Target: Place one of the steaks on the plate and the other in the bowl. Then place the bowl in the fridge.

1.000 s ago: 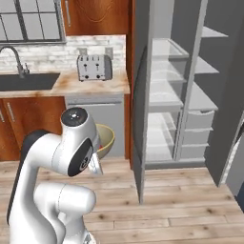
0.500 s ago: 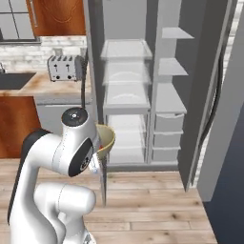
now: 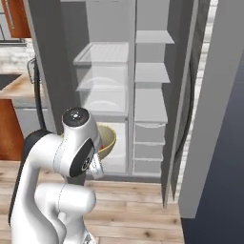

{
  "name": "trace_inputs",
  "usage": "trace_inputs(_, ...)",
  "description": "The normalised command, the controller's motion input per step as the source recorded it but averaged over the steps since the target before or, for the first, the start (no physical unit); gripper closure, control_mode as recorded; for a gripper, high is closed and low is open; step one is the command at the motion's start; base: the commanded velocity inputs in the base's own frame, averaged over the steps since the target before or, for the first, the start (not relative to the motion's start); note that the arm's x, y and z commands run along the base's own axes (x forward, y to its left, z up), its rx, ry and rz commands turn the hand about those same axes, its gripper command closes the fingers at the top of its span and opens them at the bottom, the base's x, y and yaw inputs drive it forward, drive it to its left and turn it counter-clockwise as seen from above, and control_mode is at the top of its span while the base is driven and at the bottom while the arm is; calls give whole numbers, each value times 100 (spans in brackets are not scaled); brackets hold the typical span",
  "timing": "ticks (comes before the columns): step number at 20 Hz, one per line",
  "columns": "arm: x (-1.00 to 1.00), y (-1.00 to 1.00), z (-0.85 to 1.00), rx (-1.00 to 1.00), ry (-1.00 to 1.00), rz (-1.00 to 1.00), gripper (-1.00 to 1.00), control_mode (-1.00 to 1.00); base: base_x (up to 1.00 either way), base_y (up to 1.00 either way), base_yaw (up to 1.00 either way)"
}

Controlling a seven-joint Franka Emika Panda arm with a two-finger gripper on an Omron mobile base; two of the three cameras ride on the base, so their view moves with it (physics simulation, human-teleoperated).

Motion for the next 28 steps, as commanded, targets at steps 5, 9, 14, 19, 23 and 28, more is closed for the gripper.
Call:
trace_inputs(5, 0, 0, 0, 0, 0, 0, 100, 100, 46, -19, 17)
trace_inputs(9, 0, 0, 0, 0, 0, 0, 100, 100, 66, 0, 18)
trace_inputs(14, 0, 0, 0, 0, 0, 0, 100, 100, 81, -15, 22)
trace_inputs(19, 0, 0, 0, 0, 0, 0, 100, 100, 80, -31, 23)
trace_inputs(23, 0, 0, 0, 0, 0, 0, 100, 100, 49, -55, 18)
trace_inputs(28, 0, 0, 0, 0, 0, 0, 100, 100, 21, -30, 7)
